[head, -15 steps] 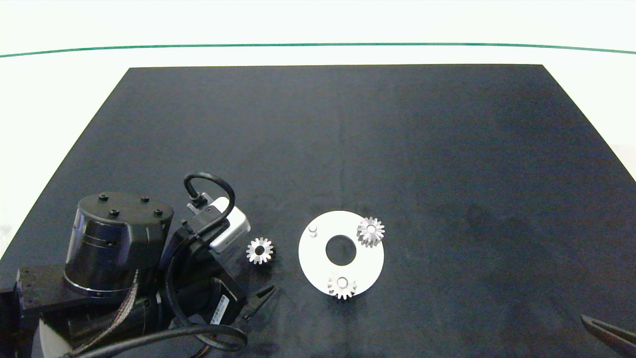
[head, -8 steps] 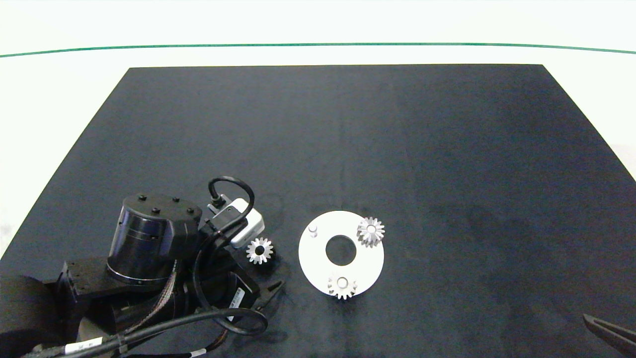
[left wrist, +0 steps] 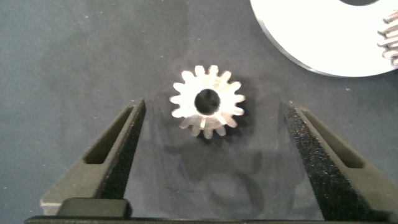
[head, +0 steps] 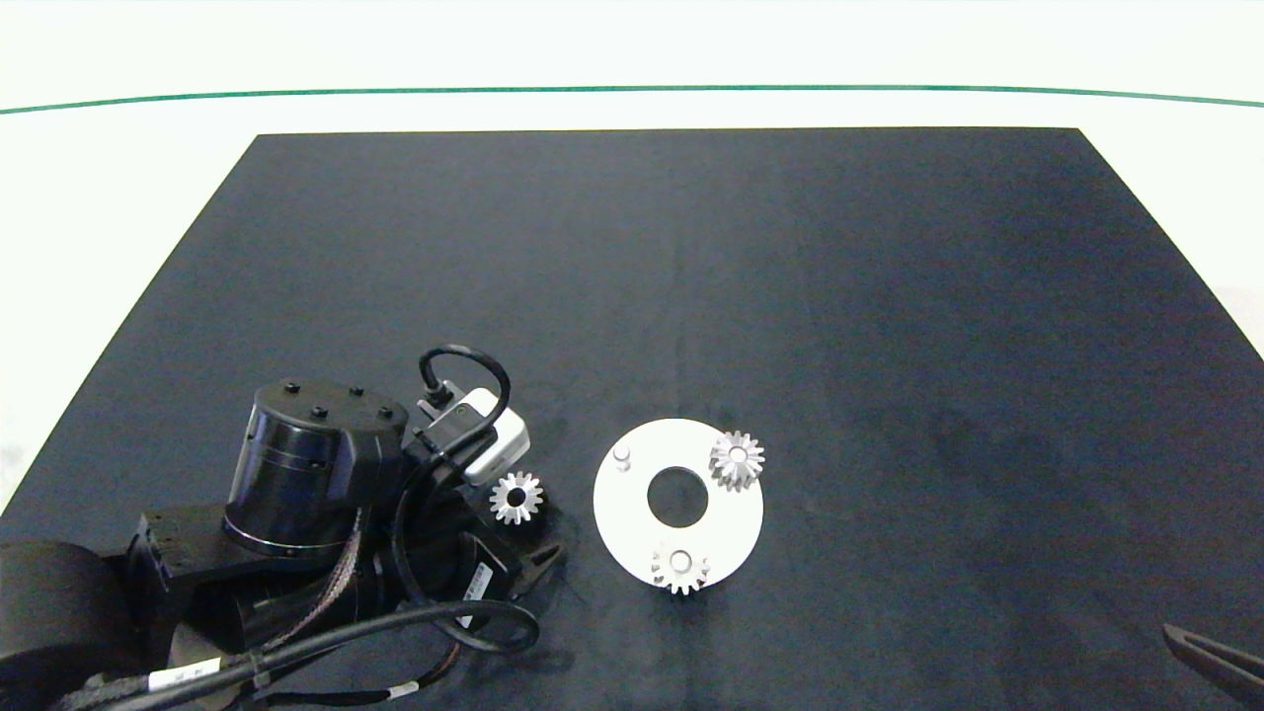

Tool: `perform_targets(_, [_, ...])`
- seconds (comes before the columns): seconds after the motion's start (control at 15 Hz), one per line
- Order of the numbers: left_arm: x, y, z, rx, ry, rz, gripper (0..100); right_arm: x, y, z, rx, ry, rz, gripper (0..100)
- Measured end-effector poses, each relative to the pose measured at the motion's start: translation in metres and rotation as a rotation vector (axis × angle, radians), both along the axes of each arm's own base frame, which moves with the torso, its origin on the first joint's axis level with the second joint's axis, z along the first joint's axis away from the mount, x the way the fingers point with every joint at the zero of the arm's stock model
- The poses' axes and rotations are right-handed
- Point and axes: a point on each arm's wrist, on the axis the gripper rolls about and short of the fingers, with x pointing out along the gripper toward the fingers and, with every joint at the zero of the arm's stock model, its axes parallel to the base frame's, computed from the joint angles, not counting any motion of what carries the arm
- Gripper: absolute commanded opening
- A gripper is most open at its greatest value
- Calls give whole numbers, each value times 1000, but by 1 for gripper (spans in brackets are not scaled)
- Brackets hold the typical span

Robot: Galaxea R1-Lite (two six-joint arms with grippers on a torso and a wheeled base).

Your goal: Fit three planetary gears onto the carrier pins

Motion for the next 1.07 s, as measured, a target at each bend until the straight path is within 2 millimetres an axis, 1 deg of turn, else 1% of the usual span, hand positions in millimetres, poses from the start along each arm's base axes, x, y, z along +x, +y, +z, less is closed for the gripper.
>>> perform_targets(0.13, [0, 0, 0, 0, 0, 1, 82, 2, 1, -1, -5, 8, 0, 100])
perform_targets(0.47, [0, 0, -1, 3, 3, 1, 71, -2, -1, 2, 5, -12, -1, 100])
perform_targets(0.6, [0, 0, -1, 2, 2, 0, 68, -2, -1, 2, 5, -12, -1, 100])
perform_targets(1.07, [0, 0, -1, 1, 1, 1, 53, -2, -1, 1, 5, -10, 3, 100])
